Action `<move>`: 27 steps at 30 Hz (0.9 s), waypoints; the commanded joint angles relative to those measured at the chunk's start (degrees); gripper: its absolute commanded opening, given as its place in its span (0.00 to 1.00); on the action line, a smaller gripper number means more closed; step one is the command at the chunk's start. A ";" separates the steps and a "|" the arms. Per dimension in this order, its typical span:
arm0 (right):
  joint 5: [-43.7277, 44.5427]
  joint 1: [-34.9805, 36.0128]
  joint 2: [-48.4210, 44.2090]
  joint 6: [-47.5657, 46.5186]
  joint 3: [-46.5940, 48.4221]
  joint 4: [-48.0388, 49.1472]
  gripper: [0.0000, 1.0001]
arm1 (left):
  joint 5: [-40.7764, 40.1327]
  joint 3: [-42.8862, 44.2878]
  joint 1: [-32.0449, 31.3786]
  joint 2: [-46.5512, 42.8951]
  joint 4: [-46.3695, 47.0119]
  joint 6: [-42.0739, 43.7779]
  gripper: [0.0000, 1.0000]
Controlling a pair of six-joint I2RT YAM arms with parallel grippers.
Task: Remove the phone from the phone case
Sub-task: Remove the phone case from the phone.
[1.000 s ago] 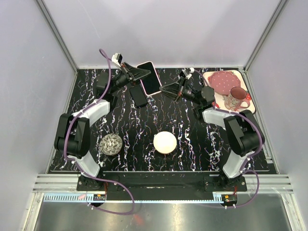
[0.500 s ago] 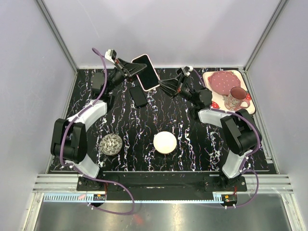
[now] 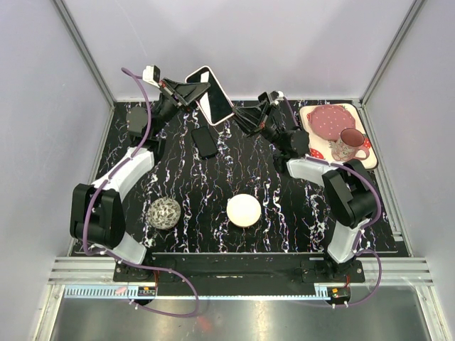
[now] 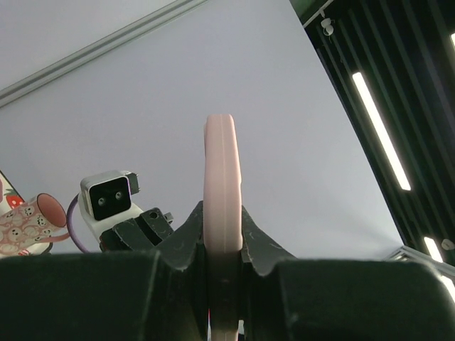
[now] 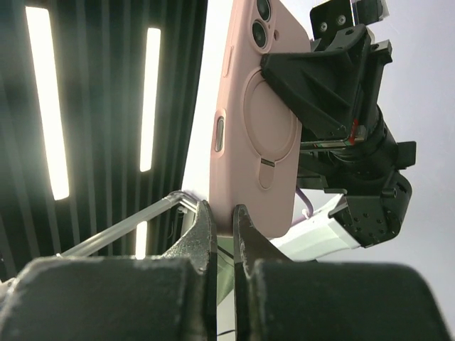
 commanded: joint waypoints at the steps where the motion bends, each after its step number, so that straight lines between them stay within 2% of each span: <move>1: 6.13 1.86 4.63 11.75 1.30 2.19 0.00 | 3.76 5.34 -6.26 -5.98 17.83 -8.72 0.00; 14: 6.13 2.91 6.65 12.10 3.50 2.19 0.00 | -1.24 6.83 -8.89 -5.98 22.49 -13.82 0.00; 27: 6.13 3.53 8.58 11.05 3.94 2.10 0.00 | -4.15 12.72 -10.39 -8.44 22.75 -16.02 0.00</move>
